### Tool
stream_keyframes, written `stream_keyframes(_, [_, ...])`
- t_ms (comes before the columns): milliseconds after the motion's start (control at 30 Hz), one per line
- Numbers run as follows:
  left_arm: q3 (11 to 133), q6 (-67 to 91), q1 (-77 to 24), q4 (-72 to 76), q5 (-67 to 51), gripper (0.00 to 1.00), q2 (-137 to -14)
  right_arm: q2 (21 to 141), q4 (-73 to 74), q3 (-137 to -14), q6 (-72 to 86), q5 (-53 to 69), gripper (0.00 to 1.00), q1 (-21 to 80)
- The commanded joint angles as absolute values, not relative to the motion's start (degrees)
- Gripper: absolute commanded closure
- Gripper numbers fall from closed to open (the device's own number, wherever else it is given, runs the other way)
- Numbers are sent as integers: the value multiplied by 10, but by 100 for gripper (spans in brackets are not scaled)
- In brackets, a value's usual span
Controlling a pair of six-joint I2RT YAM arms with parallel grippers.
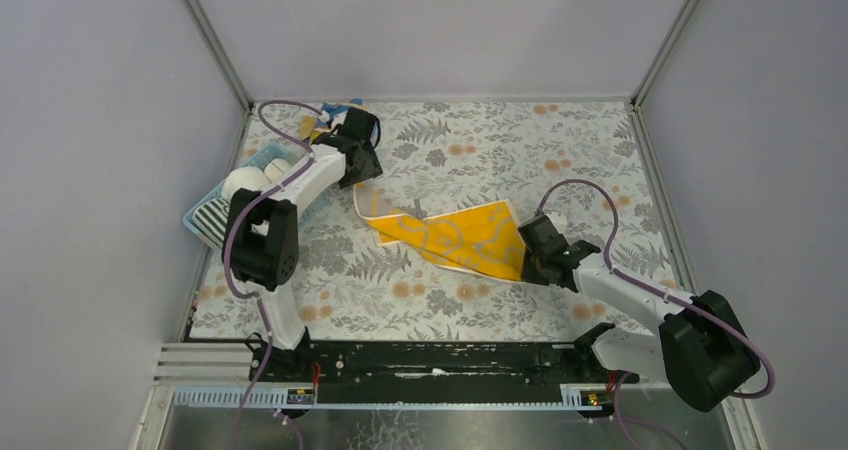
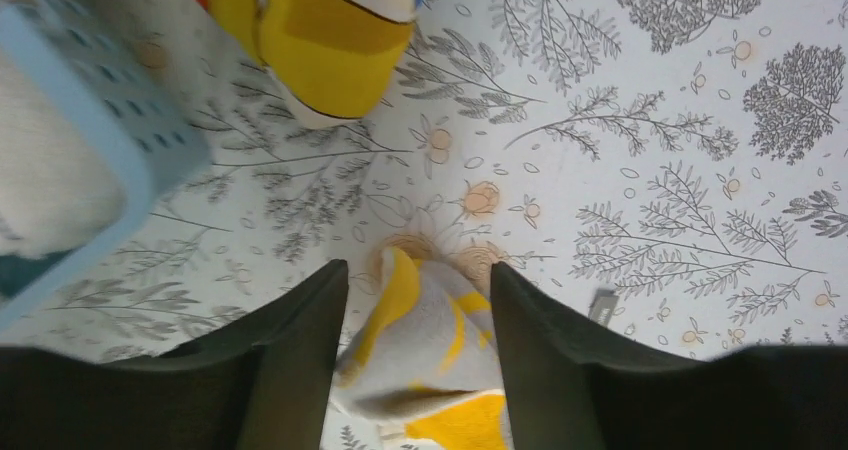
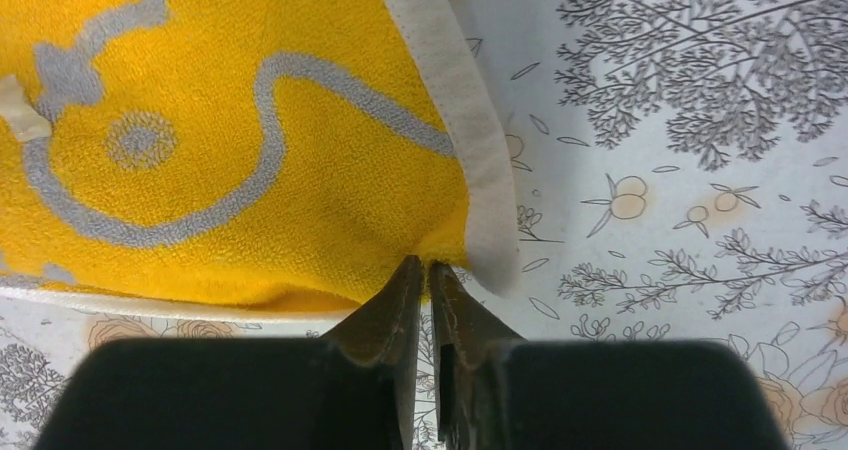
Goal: Roll the towels
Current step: Flatten out the towel at the center of the board.
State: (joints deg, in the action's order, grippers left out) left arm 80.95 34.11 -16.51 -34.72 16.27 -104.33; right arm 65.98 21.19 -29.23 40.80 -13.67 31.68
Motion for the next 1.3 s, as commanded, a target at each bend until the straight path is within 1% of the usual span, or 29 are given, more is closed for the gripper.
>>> stream_keyframes(0, [827,344,-176,-338,118,40,-1049,676,206,-329,395,-122,79,320])
stream_keyframes(67, [806,341,-187,-332,126,30,-1017,669,215,-339,387,-136,64,320])
stream_keyframes(100, [793,341,-192,-332,131,25,-1000,664,219,-346,381,-144,60,320])
stream_keyframes(167, [756,346,-197,-330,130,21,-948,654,223,-357,367,-155,55,320])
stream_keyframes(267, [684,354,-199,-311,113,21,-880,643,219,-378,336,-153,52,320])
stream_keyframes(367, [636,359,-198,-309,116,21,-847,650,211,-406,297,-149,50,320])
stream_keyframes(467, [629,359,-185,-317,123,20,-849,676,216,-450,260,-154,47,313])
stream_keyframes(567, [631,363,-158,-315,97,20,-862,719,196,-490,216,-120,47,299])
stream_keyframes(700, [602,370,-158,-295,44,21,-858,799,182,-538,204,-69,48,277])
stream_keyframes(767, [575,370,-162,-284,30,25,-845,833,164,-551,207,-37,50,270])
stream_keyframes(800, [563,370,-166,-279,25,29,-842,850,155,-556,209,-32,50,269])
stream_keyframes(1000, [526,378,-228,-260,25,60,-857,918,127,-581,215,-1,53,258])
stream_keyframes(1100, [514,381,-236,-241,24,67,-872,937,118,-585,218,11,54,250])
stream_keyframes(1267, [530,374,-246,-219,27,71,-906,954,102,-589,221,30,54,243])
